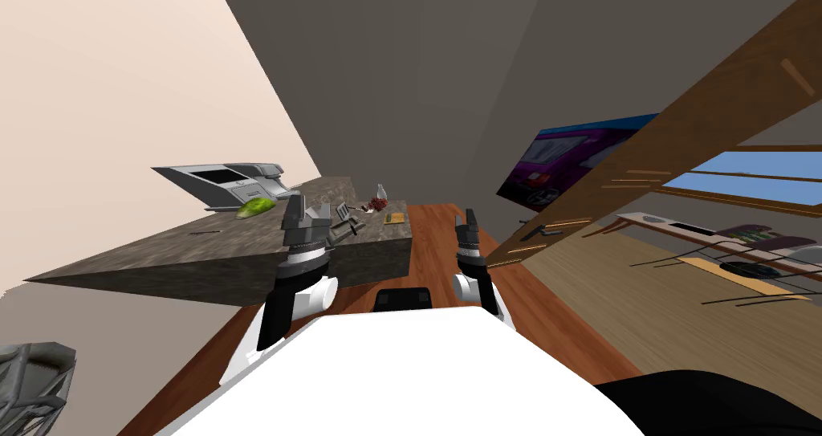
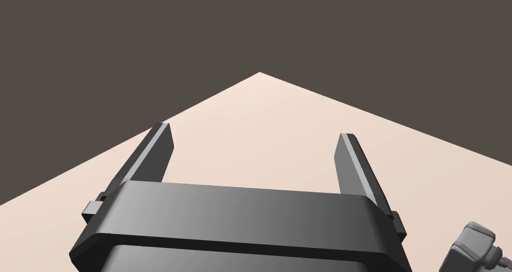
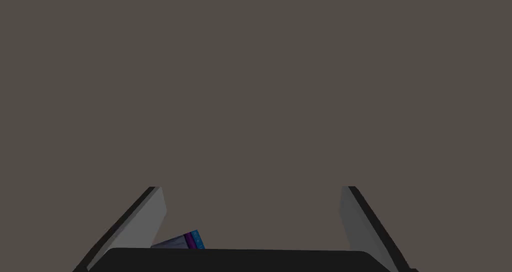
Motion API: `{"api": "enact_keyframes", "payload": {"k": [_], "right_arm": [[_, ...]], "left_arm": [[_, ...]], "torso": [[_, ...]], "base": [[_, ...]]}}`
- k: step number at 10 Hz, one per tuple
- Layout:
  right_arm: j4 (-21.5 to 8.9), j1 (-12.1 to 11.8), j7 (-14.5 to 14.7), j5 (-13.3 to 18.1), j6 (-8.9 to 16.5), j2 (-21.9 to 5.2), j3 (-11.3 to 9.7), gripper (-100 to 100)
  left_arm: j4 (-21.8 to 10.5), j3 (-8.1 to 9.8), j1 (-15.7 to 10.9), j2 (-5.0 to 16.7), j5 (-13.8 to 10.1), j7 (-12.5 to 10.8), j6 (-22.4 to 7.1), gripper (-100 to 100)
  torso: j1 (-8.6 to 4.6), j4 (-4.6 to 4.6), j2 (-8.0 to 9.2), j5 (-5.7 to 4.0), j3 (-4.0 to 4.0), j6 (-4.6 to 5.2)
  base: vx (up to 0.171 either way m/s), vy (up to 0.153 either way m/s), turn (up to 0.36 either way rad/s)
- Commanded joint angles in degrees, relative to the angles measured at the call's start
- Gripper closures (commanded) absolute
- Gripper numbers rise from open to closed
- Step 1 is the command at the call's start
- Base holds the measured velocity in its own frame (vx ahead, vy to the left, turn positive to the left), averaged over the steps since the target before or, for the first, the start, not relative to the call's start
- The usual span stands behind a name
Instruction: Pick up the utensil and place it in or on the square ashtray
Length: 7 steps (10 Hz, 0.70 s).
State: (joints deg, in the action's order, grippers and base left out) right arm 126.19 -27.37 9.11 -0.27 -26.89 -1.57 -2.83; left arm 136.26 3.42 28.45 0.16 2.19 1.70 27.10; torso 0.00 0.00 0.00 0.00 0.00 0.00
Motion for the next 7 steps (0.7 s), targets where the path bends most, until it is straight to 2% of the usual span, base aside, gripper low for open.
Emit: {"api": "enact_keyframes", "payload": {"k": [1, 7], "right_arm": [[0.00, 0.00, 0.00, 0.00, 0.00, 0.00, 0.00, 0], [0.00, 0.00, 0.00, 0.00, 0.00, -0.01, 0.00, 0]], "left_arm": [[-1.24, 0.05, 0.28, 2.65, 1.02, 1.20, -0.61, -100], [-7.52, 0.39, 1.57, 7.96, 6.07, 7.09, -3.67, -100]], "torso": [[0.00, 0.00, 0.00, 0.00, 0.00, 0.00], [0.20, 0.00, 0.02, 0.05, 0.01, 0.00]], "base": [[0.001, 0.021, -0.035], [-0.003, 0.046, -0.046]]}}
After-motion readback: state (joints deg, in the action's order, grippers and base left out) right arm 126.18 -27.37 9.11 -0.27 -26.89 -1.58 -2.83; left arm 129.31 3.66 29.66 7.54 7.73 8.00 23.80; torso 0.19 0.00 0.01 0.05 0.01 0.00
